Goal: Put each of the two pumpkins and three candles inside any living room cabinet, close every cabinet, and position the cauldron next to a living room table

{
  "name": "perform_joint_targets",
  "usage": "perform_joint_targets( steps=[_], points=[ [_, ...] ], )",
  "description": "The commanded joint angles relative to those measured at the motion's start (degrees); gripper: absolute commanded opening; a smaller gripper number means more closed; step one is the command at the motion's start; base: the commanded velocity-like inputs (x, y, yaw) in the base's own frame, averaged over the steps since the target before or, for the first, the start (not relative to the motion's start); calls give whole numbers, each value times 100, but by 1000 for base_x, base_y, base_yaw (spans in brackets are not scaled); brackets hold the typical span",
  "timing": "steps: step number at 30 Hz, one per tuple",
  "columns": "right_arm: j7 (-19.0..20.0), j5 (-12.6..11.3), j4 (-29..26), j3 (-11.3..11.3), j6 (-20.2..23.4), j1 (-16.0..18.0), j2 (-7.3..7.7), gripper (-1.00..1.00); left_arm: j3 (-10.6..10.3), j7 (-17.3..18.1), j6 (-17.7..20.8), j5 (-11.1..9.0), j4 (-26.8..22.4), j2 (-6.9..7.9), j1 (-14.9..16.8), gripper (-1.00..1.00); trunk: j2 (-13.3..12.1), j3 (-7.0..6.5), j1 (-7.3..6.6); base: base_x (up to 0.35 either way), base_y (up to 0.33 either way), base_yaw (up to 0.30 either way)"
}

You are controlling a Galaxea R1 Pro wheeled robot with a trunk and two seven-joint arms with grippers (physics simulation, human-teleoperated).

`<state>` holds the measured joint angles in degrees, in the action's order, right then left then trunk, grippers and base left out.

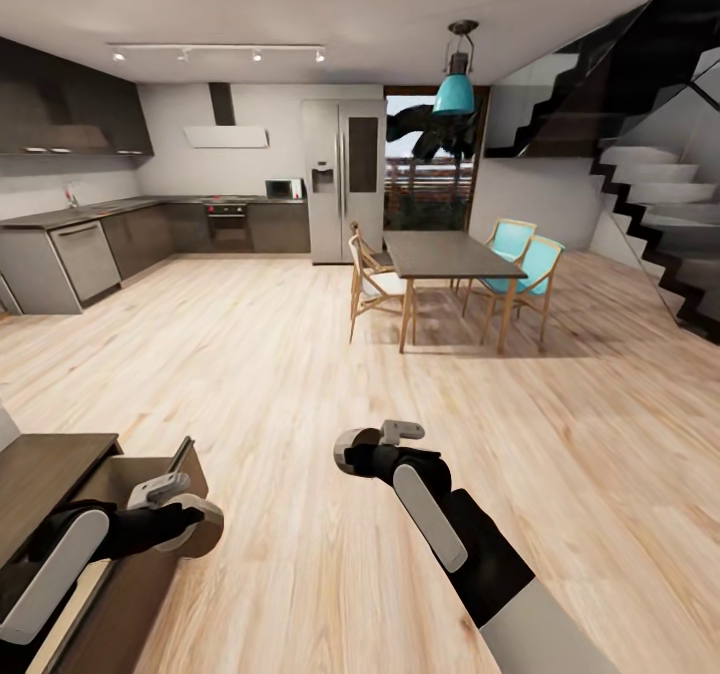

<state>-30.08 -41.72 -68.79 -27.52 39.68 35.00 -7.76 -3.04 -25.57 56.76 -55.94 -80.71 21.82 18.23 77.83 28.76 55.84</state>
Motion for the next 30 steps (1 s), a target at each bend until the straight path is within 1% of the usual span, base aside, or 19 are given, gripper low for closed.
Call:
perform_joint_targets(
  steps=[1,18,30],
  points=[
    [-59,-54,-9,-8,-2,6,1,-100,-10,-63,1,-63,-4,4,5,-100,4,6,3,321,0,0],
    [-16,-49,-11,-8,-5,6,1,-100,-12,-63,1,-65,-6,-2,5,-100,4,6,3,321,0,2],
    [34,-48,-3,-8,-5,6,0,-100,-11,-63,1,-62,2,-3,5,-100,4,6,3,321,0,93]
  ],
)
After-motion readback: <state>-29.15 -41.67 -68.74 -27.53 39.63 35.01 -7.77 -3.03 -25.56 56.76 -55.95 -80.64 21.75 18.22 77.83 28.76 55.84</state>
